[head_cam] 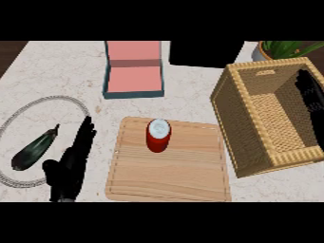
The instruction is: Pick the can from the cutting board and place it in the basket
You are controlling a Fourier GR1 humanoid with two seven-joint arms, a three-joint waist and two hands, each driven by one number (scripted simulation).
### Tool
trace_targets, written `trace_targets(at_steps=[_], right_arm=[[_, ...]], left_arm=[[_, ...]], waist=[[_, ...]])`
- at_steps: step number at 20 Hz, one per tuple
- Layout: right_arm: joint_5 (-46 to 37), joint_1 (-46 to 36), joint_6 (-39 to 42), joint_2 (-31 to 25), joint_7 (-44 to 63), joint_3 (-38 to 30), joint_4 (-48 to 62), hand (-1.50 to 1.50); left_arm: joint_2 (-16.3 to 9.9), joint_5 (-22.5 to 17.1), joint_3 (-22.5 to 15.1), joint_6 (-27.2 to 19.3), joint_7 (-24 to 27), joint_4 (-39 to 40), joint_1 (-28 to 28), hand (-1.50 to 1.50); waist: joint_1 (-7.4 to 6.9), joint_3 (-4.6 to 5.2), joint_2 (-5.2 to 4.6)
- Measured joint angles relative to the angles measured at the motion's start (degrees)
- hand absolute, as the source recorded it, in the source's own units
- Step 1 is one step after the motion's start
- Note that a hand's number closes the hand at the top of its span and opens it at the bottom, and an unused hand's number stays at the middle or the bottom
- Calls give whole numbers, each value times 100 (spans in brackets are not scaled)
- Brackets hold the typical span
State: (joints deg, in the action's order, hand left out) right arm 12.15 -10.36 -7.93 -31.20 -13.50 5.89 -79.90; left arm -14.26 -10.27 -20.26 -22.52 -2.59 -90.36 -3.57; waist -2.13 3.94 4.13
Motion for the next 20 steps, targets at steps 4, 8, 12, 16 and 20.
trace_targets(at_steps=[4,8,12,16,20], right_arm=[[97,-560,-229,537,320,202,-304,150],[2,-1364,-457,1439,584,828,-409,150],[-606,-2022,-1218,2415,869,1753,-69,-150],[-1223,-2644,-2328,2851,1648,2543,556,-150],[-2218,-3300,-2747,2787,2862,2960,1359,-150]], left_arm=[[-134,-206,156,201,-123,213,-87,0],[-375,-282,90,509,-519,576,-127,0],[-530,-366,122,765,-718,706,55,0],[-650,-497,226,911,-934,776,125,0],[-759,-573,360,926,-1018,817,27,0]], waist=[[-9,-226,-255],[-235,-298,-399],[-329,-329,-424],[-282,-363,-417],[-90,-359,-338]])
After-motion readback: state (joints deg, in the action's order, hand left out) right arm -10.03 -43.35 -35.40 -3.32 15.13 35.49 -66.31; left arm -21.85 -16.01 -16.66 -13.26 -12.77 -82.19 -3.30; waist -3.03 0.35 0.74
